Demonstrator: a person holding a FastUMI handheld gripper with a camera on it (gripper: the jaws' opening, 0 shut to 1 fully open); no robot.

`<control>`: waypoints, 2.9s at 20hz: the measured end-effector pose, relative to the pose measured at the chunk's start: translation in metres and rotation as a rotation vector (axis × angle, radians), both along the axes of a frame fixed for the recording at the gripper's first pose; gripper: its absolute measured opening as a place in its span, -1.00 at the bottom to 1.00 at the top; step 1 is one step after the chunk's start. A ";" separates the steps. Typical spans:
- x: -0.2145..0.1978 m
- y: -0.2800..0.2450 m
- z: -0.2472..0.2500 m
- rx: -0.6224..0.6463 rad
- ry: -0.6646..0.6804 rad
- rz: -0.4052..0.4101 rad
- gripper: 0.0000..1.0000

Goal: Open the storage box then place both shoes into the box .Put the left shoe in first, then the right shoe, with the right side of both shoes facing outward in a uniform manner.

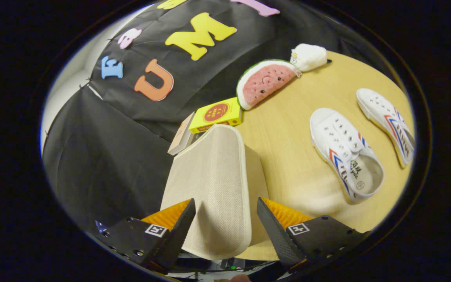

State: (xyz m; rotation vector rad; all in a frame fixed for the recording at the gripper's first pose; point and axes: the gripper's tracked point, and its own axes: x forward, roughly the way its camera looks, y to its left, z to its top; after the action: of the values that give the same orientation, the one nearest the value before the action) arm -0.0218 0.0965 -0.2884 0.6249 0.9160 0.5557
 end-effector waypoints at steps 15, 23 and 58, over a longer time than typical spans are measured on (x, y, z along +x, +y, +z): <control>-0.012 -0.002 0.018 0.083 0.109 0.062 0.19; -0.019 0.003 0.064 0.029 0.027 0.067 -1.00; -0.038 0.163 0.240 -0.282 -0.619 0.212 0.76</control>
State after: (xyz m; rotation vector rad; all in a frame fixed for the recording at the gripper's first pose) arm -0.0595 0.2592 -0.0483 0.0800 0.4588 0.7392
